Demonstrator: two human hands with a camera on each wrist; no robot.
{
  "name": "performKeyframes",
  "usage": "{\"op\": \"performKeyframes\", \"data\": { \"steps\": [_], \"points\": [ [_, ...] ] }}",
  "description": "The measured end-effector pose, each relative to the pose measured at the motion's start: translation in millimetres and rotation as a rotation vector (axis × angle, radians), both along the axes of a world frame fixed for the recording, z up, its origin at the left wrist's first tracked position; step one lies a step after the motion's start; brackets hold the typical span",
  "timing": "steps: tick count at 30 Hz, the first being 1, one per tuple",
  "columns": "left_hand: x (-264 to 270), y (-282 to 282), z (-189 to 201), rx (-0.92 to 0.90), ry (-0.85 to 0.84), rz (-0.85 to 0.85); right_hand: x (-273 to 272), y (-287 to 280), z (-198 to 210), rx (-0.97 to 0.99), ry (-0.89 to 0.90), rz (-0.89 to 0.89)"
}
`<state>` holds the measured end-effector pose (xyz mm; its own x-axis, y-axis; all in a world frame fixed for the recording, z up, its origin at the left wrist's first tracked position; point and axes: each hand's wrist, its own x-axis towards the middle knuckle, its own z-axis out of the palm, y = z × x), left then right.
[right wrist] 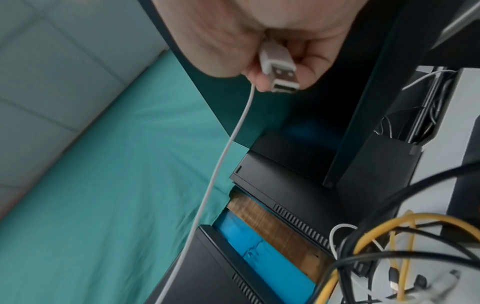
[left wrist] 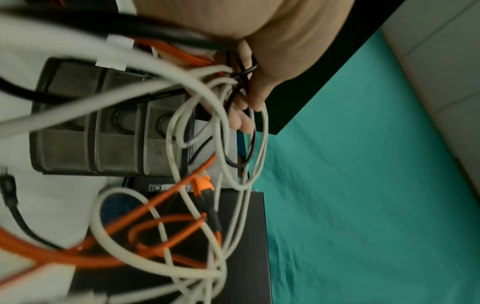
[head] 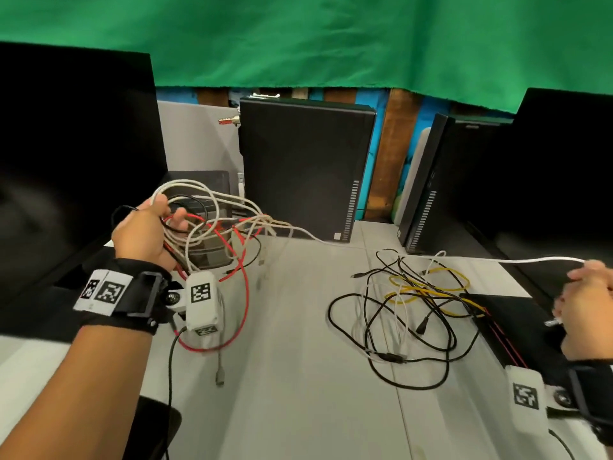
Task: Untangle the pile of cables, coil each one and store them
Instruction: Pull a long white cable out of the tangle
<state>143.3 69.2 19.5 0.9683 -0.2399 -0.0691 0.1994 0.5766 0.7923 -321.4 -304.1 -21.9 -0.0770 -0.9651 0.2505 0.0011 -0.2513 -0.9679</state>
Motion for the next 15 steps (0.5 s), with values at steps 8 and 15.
{"op": "performKeyframes", "data": {
  "steps": [8, 15],
  "points": [
    [-48, -25, 15, -0.031, -0.102, -0.141, 59, 81, 7, 0.0, 0.818, 0.34],
    [-69, -30, 29, -0.049, -0.137, -0.308, 165, 174, 36, -0.393, 0.952, 0.584]
  ]
}}
